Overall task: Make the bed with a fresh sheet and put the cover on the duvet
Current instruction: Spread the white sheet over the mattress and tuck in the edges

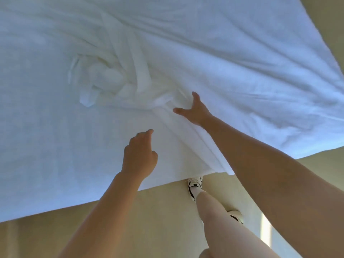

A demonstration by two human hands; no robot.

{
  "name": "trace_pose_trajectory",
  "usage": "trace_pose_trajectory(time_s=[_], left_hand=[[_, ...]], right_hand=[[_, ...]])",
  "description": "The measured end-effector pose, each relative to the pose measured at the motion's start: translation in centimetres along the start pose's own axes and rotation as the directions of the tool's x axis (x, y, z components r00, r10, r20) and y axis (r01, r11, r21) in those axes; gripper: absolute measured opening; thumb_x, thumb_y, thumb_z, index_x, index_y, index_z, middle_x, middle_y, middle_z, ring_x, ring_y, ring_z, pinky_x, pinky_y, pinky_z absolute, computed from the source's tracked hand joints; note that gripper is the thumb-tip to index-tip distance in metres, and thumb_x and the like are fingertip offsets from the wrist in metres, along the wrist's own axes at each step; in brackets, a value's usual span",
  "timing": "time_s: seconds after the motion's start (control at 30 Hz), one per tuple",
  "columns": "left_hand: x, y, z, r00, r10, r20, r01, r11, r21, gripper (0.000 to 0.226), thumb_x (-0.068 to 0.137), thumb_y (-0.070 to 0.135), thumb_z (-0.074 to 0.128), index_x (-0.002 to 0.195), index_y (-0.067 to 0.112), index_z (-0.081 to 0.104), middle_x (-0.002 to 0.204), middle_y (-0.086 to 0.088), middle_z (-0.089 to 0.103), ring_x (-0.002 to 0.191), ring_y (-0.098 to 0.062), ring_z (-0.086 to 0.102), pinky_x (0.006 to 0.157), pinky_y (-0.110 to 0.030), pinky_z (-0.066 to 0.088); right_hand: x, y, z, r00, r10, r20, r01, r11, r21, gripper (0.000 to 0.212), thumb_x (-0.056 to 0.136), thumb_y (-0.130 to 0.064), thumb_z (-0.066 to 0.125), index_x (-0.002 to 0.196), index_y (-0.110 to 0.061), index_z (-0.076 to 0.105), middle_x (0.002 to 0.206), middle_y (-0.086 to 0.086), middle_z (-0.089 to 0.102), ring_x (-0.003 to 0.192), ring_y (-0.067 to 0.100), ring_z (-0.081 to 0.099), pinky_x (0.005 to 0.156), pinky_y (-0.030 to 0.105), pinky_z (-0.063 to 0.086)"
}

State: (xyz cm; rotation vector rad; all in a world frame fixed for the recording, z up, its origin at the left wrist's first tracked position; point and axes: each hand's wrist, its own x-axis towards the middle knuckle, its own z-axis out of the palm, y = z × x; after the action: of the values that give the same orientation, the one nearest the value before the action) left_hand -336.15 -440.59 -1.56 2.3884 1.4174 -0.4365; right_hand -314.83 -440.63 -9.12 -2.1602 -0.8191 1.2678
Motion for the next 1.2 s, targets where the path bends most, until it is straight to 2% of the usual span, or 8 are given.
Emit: trace_pose_trajectory(time_s=[0.13,0.23,0.4,0.67,0.8,0.9,1.0,1.2], left_hand=[[6.4,-2.9,-1.9,0.962,0.236,-0.137,-0.182,0.929,0.321,0.092,0.08,0.014,0.062,0.152,0.021,0.004,0.157,-0.011,0.011,0.144,-0.032,0.01,0.111,-0.05,0.016],[9.9,-5.4,-0.8,0.839,0.455,0.297,-0.536,0.601,0.593,0.076,0.09,0.033,0.054,0.151,0.024,0.011,0.158,-0.011,0.001,0.145,-0.032,-0.005,0.112,-0.059,-0.002],[9.3,-11.0,0.3,0.811,0.444,0.382,-0.585,0.631,0.51,0.028,0.085,0.029,0.062,0.107,0.012,0.061,0.105,-0.007,0.065,0.104,-0.025,0.061,0.099,-0.039,0.038],[-6.1,-14.3,4.6,0.731,0.36,0.58,-0.453,0.892,0.018,0.036,0.09,0.029,0.036,0.117,0.01,0.051,0.117,-0.009,0.056,0.111,-0.027,0.048,0.104,-0.032,0.021],[-5.8,-21.3,1.8,0.95,0.214,0.228,-0.13,0.933,-0.336,0.046,0.083,0.028,0.052,0.123,0.007,0.056,0.126,-0.006,0.055,0.122,-0.025,0.047,0.103,-0.02,0.026],[0.0,-28.4,-0.6,0.994,-0.063,-0.086,0.036,0.958,-0.284,0.055,0.081,0.021,0.061,0.131,0.0,0.047,0.131,-0.015,0.051,0.125,-0.033,0.043,0.103,-0.028,0.026],[5.1,-30.9,0.4,0.972,0.111,0.207,-0.097,0.992,-0.077,0.087,0.077,0.039,0.069,0.146,0.01,0.024,0.15,-0.008,0.027,0.139,-0.023,0.022,0.112,-0.036,0.022],[1.2,-27.3,2.6,0.949,0.292,0.116,-0.158,0.761,-0.629,0.02,0.092,0.017,0.047,0.077,0.004,0.052,0.07,-0.003,0.052,0.072,-0.024,0.052,0.063,-0.028,0.039]], right_hand=[[-4.3,-1.0,6.1,0.875,-0.172,0.453,0.287,0.937,-0.198,0.046,0.095,-0.019,0.048,0.14,-0.017,0.041,0.14,0.009,0.049,0.129,0.025,0.044,0.099,0.027,0.033],[-10.0,1.2,9.7,0.691,-0.022,0.723,0.32,0.906,-0.278,0.037,0.097,-0.023,0.041,0.134,-0.014,0.045,0.129,0.012,0.055,0.119,0.029,0.051,0.09,0.026,0.036],[-8.5,1.7,8.9,0.644,0.165,0.747,0.273,0.862,-0.427,0.064,0.093,-0.043,0.051,0.148,-0.023,0.025,0.143,0.001,0.04,0.132,0.024,0.037,0.104,0.03,0.033],[-2.0,-9.9,15.9,0.901,-0.038,0.432,0.077,0.994,-0.072,0.066,0.082,-0.058,0.06,0.131,-0.016,0.046,0.108,-0.003,0.056,0.105,0.018,0.055,0.082,0.024,0.036],[-3.4,-13.6,24.1,0.918,0.015,0.396,0.031,0.994,-0.109,0.085,0.077,-0.06,0.065,0.138,-0.009,0.034,0.134,0.01,0.045,0.122,0.028,0.045,0.097,0.035,0.039],[-3.8,-15.2,28.3,0.981,0.091,0.173,-0.079,0.994,-0.074,0.06,0.083,-0.04,0.064,0.127,-0.007,0.04,0.122,0.01,0.05,0.114,0.03,0.05,0.087,0.034,0.042],[-3.7,-16.2,29.9,0.985,0.167,-0.043,-0.161,0.979,0.126,0.035,0.086,-0.014,0.051,0.12,-0.008,0.046,0.1,0.002,0.055,0.091,0.024,0.054,0.072,0.028,0.039],[-7.1,-18.9,29.5,0.969,0.169,-0.18,-0.107,0.945,0.31,0.009,0.078,0.001,0.044,0.081,0.005,0.051,0.067,0.007,0.045,0.061,0.02,0.04,0.055,0.028,0.031]])
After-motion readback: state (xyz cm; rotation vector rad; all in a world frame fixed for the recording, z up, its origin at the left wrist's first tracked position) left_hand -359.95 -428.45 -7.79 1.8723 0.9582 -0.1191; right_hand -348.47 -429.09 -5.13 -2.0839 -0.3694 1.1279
